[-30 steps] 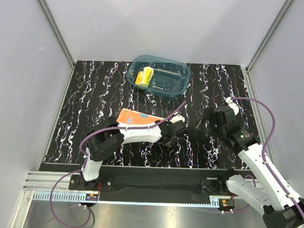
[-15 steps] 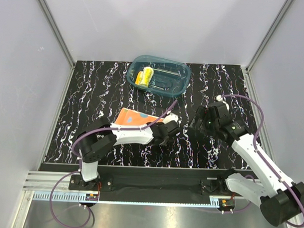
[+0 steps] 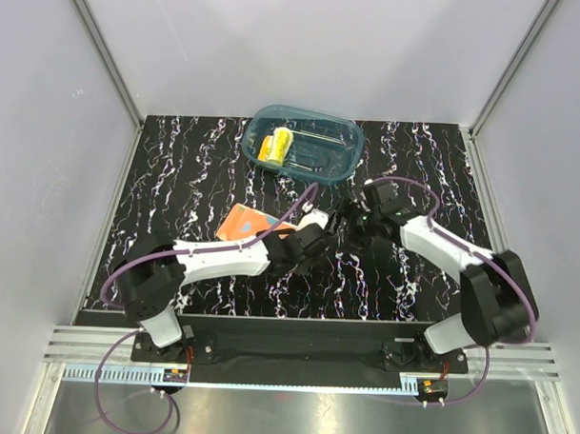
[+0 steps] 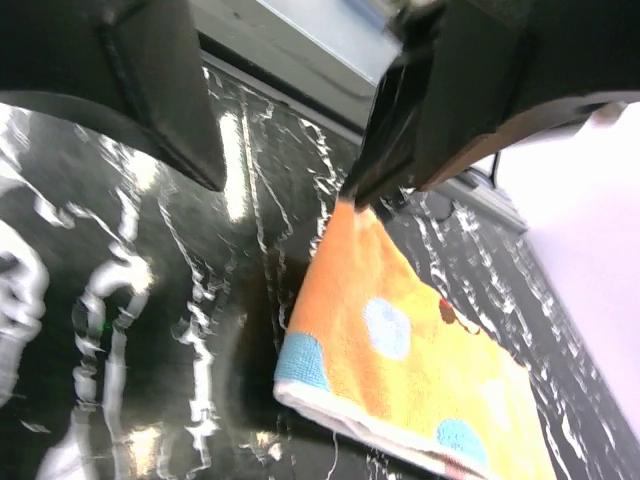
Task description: Roll the towels
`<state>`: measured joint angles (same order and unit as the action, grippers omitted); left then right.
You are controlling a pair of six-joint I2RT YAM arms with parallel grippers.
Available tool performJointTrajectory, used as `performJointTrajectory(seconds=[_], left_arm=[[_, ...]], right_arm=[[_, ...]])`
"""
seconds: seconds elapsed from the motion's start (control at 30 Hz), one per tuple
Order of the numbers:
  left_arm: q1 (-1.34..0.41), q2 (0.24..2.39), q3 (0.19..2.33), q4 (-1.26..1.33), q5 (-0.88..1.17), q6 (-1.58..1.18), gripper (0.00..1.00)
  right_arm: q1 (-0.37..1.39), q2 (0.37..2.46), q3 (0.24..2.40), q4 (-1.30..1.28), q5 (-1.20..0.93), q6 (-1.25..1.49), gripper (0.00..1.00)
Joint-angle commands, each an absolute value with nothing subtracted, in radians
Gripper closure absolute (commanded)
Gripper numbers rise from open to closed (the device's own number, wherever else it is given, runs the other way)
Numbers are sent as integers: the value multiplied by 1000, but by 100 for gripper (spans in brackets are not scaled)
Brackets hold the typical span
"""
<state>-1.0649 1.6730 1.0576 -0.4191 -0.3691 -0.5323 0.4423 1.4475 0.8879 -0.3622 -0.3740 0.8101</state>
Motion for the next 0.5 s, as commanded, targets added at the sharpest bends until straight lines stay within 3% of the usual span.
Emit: performJointTrajectory(seconds=[0.0, 0.47], left_arm=[[-1054, 1614, 1049, -380, -344, -537, 100], [-1026, 1539, 1019, -367, -293, -545, 100]], right_arm=[[446, 1551, 917, -175, -543, 865, 19], [466, 1833, 972, -9, -563, 933, 36]])
